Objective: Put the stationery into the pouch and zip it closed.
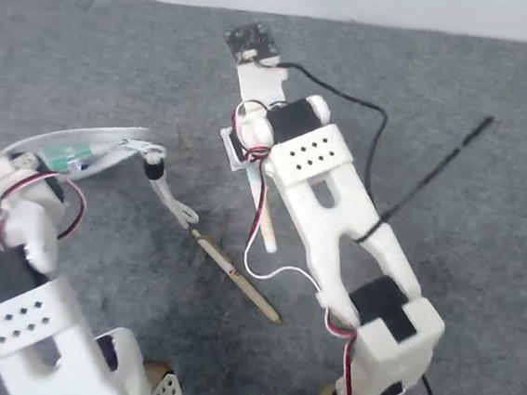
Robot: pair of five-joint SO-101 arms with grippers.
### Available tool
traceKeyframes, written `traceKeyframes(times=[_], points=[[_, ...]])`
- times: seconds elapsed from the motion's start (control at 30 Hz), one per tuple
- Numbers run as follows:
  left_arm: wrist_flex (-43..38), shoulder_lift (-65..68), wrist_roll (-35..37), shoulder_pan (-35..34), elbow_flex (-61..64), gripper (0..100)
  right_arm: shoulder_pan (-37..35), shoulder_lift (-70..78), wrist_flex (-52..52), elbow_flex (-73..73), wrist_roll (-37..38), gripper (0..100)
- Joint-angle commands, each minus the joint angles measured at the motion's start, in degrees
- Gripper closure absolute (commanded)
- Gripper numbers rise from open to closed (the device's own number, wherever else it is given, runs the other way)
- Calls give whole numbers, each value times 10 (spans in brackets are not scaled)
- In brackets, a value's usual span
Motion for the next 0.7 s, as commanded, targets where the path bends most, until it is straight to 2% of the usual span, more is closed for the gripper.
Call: traceKeyframes(times=[0.0,0.27,0.67], points=[[-9,0,9,29,-9,987,6,-72,-3,-29,-11,993],[6,-1,8,63,-11,987,-43,-135,64,-19,-11,993],[44,-2,-6,94,-33,987,-54,-204,116,-19,-8,993]])
